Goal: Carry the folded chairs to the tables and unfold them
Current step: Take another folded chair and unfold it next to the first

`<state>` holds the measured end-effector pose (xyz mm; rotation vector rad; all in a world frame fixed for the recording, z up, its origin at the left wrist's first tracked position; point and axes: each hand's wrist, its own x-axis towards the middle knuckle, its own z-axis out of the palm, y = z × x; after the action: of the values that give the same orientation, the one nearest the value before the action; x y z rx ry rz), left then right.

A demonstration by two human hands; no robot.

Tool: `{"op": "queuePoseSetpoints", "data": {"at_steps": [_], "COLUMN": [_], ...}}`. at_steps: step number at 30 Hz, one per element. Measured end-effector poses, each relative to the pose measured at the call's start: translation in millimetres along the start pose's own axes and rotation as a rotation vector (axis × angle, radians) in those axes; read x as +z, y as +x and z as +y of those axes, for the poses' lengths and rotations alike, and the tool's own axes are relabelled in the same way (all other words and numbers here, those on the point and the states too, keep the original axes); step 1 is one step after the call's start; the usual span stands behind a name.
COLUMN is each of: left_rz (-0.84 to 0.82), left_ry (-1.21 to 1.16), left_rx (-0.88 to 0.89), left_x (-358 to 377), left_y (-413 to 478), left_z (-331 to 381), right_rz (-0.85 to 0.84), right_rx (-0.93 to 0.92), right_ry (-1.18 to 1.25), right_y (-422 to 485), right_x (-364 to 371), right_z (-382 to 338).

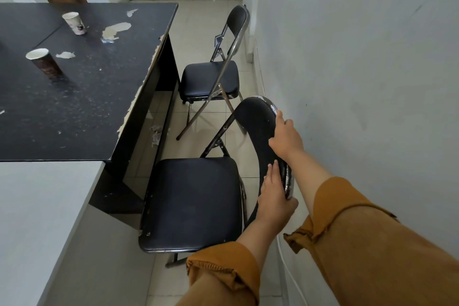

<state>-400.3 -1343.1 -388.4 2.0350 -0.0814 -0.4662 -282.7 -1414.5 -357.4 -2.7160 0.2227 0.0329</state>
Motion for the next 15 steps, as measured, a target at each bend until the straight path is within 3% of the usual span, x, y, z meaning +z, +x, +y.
{"op": "queuePoseSetpoints", "data": {"at_steps": [5,10,15], "left_rz": [-0.045,-0.028,-0.074], "left_ry": [-0.076,-0.13,0.034], "left_rx": [0.043,0.076,0.107], "left_x": [-3,-2,-13], "left_y": [-3,-2,-2], "left_z": [-10,-9,-6], "right_rz": [0.095,0.064,0.028], "right_rx": [-0.096,-0.139,-0.123], "right_ry": [-0.208,-0.285,-0.256], "right_y": [-9,-18,-34], "right_x": [4,9,7], "right_z": [-2,0,2]}}
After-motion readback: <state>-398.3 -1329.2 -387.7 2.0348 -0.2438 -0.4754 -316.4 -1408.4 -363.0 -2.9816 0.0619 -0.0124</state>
